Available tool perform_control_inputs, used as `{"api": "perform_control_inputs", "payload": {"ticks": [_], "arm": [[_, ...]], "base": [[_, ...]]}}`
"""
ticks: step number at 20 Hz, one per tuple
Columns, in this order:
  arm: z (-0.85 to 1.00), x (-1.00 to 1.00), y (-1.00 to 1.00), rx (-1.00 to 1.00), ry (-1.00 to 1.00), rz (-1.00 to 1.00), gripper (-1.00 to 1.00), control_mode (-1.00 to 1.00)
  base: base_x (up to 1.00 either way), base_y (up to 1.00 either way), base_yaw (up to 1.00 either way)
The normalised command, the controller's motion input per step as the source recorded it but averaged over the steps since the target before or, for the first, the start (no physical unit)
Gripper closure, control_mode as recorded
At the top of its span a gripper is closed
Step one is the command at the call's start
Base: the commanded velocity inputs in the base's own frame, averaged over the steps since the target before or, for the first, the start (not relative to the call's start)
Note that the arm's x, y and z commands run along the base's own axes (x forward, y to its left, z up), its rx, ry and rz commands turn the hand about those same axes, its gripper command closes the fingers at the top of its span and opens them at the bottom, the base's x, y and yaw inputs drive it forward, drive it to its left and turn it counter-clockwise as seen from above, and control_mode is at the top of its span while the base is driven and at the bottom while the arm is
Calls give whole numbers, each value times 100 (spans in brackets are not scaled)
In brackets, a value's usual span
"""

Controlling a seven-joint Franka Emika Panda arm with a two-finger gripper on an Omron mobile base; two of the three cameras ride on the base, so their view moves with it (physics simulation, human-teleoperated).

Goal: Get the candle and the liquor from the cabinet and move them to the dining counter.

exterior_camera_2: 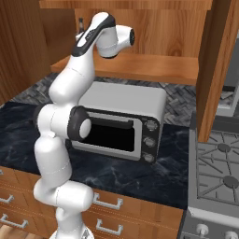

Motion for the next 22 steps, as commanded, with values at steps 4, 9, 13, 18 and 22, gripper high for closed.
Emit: {"api": "perform_control_inputs", "payload": {"ticks": [4, 9, 13, 18, 22], "arm": [[0, -21, 4, 0, 1, 0, -100, -100], [0, -7, 17, 0, 5, 0, -100, -100], [0, 0, 25, 0, 4, 0, -100, -100], [0, 0, 9, 0, 2, 0, -100, -100], [0, 0, 3, 0, 1, 0, 100, -100]], "base": [[0, 0, 0], [0, 0, 0], [0, 0, 0], [0, 0, 0], [0, 0, 0]]}}
